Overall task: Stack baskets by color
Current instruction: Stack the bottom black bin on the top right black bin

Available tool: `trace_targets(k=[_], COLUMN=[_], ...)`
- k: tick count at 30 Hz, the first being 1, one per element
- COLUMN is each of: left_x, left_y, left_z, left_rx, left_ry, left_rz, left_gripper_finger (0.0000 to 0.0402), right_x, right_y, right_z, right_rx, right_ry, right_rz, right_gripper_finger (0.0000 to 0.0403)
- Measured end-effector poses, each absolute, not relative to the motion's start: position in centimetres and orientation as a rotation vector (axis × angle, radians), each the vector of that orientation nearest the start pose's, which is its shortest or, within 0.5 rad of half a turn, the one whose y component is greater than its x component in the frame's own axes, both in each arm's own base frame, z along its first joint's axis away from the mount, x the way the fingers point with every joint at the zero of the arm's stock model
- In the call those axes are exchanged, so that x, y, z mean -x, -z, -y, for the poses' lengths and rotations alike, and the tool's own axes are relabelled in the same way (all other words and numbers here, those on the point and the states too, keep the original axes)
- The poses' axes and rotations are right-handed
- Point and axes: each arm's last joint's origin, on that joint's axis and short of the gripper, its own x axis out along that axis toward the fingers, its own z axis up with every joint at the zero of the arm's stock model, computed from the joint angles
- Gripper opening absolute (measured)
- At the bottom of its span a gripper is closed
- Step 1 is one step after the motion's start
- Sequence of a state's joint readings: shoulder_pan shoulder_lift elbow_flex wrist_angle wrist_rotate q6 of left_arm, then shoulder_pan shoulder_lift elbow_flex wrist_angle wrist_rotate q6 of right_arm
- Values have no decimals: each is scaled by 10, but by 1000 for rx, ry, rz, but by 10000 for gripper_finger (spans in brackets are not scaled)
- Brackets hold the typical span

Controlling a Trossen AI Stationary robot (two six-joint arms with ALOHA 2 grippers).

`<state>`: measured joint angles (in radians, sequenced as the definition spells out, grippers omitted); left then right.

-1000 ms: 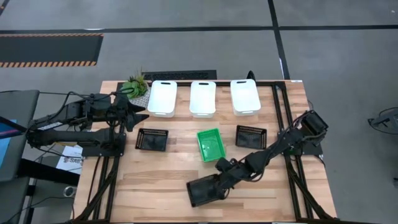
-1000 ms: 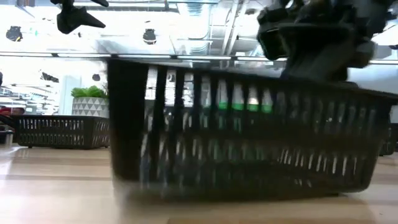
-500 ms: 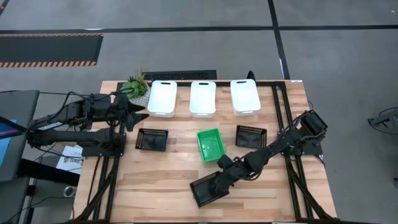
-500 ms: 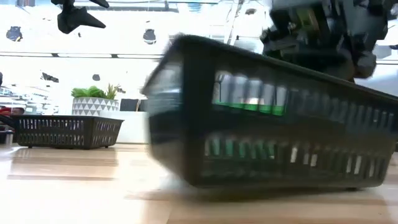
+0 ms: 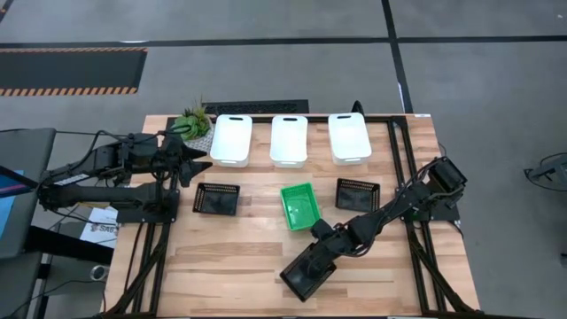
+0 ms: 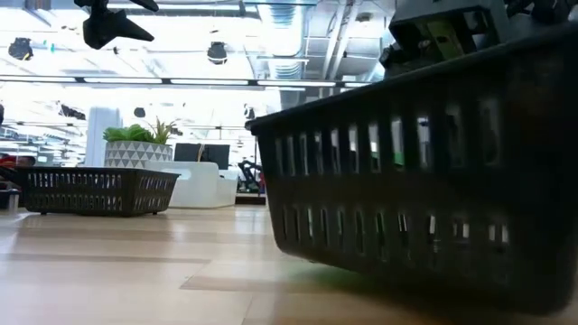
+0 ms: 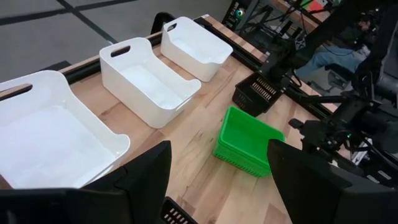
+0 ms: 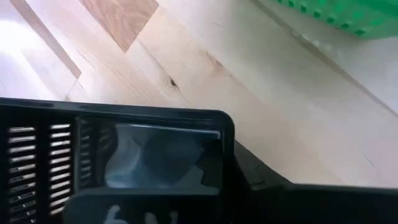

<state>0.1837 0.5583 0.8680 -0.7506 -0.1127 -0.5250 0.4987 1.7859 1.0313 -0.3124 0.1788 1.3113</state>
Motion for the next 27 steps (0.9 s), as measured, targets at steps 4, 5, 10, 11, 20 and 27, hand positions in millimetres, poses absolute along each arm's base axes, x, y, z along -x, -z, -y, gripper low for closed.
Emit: trace_targets(k=[4, 5, 10, 11, 20, 27], left_x=[-96, -96, -96, -96, -96, -96], left_y=[-334, -334, -334, -334, -334, -334], left_z=[-21, -21, -21, -21, -21, -21], left_rx=[538, 538, 539, 539, 539, 541], left_ry=[-403, -403, -404, -403, -408, -409], left_rz=[-354, -354, -354, -354, -352, -352], left_gripper_finger=[254, 254, 254, 254, 254, 254], right_x=[-300, -299, -270, -260, -162, -124], right_y=[-166, -173, -217, -226, -285, -292], right_z=[-164, -166, -164, -163, -120, -88], right_rx=[-842, -854, -872, -877, -889, -846], right_ry=[349, 325, 345, 378, 745, 1013], right_rz=[-1001, -985, -915, -891, -675, -704], right_gripper_finger=[10, 12, 7, 9, 8, 20])
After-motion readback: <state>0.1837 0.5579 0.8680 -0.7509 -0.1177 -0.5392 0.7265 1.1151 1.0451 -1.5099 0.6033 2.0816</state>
